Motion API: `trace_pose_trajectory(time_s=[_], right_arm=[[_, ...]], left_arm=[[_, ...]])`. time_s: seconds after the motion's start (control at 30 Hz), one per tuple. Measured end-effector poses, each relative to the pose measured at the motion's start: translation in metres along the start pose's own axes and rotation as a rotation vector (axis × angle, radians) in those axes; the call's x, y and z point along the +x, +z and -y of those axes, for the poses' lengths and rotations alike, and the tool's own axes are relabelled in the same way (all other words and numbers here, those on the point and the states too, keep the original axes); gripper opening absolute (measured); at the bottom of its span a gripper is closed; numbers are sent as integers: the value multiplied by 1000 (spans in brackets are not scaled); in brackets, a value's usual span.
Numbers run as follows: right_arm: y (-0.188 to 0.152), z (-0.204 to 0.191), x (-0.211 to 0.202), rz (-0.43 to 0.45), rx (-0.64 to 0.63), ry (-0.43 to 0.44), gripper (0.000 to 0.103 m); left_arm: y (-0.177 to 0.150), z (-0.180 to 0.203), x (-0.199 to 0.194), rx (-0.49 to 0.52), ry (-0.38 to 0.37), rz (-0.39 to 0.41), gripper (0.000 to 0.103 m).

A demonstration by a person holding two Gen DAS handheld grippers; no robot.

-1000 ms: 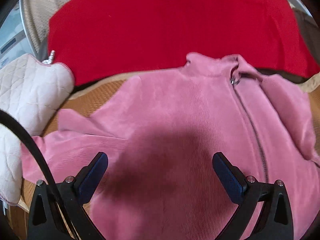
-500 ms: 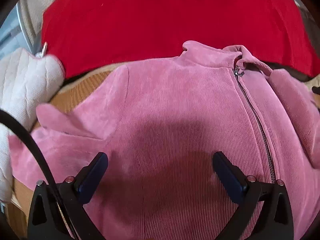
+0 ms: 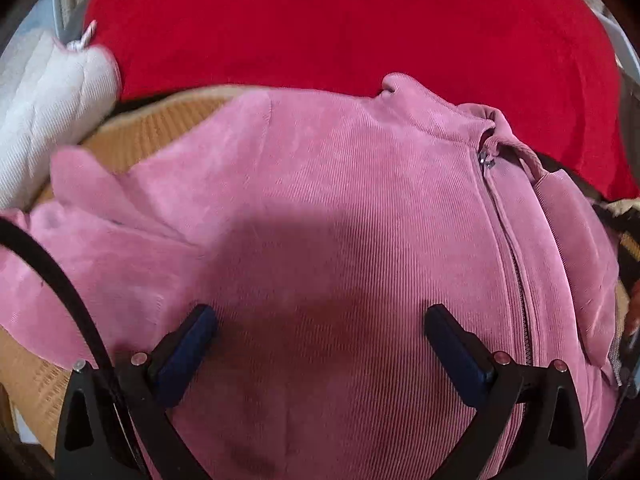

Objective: Fold large clothes

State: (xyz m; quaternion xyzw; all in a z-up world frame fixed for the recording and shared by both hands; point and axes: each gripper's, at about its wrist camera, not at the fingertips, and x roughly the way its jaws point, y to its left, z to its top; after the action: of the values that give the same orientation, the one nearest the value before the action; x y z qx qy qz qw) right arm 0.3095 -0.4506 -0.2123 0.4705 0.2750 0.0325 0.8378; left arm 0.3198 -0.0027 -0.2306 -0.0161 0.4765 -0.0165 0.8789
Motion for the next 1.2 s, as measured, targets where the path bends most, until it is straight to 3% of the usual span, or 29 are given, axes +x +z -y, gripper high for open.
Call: trace_pose_trajectory(time_s=[0.13, 0.23, 0.43, 0.6, 0.67, 0.73, 0.77, 0.83, 0.87, 0.9, 0.93, 0.97, 1.03, 1.07, 1.1, 1.17, 1.2], right_arm=[[-18, -49, -4, -22, -72, 128, 8], [-48, -89, 2, -87, -132, 199, 8], [-133, -136, 39, -286, -226, 229, 8], [-200, -155, 60, -484, -329, 141, 13], [-219, -156, 61, -543, -337, 81, 17], [-222, -148, 53, -562, -324, 80, 18], [-220, -146, 43, -551, -323, 88, 21], [-210, -142, 20, -507, -322, 113, 39], [-204, -140, 8, -478, -315, 142, 68], [-195, -135, -6, -422, -300, 171, 90], [-185, -127, -25, -344, -285, 197, 91], [-172, -120, -37, -268, -277, 213, 91], [-153, -113, -39, -226, -267, 184, 89], [-146, -106, -39, -222, -249, 167, 75], [-140, -98, -36, -219, -225, 136, 54], [-132, -83, -32, -221, -202, 69, 28], [-127, -75, -29, -212, -206, 24, 28]], left_arm=[[8, -9, -30, 14, 88, 143, 103], [12, -28, -50, -5, 154, 223, 103], [16, -82, -70, -84, 256, 289, 103], [17, -111, -70, -150, 248, 283, 103], [17, -111, -71, -156, 206, 271, 103], [19, -109, -69, -155, 129, 252, 103], [19, -107, -68, -155, 87, 244, 103], [17, -102, -67, -154, 23, 230, 103], [17, -98, -66, -150, -6, 224, 103], [17, -94, -65, -142, -36, 214, 103], [16, -89, -63, -134, -67, 200, 103], [16, -83, -61, -128, -99, 189, 103], [14, -69, -57, -112, -161, 171, 103], [14, -63, -54, -101, -190, 155, 103], [13, -54, -53, -91, -212, 142, 103], [10, -35, -50, -58, -269, 123, 102], [8, -26, -51, -42, -293, 115, 100]])
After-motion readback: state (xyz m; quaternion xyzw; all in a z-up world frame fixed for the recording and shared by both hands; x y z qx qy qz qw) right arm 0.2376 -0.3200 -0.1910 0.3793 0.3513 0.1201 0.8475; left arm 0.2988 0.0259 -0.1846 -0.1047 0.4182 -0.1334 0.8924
